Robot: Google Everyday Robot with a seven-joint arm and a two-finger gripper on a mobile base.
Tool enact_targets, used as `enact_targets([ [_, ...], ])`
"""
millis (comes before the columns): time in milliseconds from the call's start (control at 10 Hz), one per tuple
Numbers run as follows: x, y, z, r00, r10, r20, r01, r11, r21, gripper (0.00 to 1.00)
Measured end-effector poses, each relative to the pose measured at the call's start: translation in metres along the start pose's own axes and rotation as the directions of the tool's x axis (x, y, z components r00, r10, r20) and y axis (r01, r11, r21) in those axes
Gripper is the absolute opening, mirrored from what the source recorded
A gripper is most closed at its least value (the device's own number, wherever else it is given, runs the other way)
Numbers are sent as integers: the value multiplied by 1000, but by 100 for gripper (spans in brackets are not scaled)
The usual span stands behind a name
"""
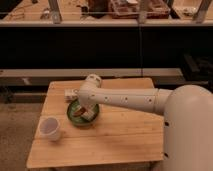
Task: Place the pepper in the ceramic bowl
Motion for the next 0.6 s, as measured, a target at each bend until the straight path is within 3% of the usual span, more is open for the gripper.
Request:
enact_targets([
  [200,2,-1,-2,1000,-3,-24,2,1000,-20,55],
  [400,-5,-13,0,1000,-7,-29,6,999,-41,39],
  [600,-1,-17,1,1000,10,3,-10,999,-47,18],
])
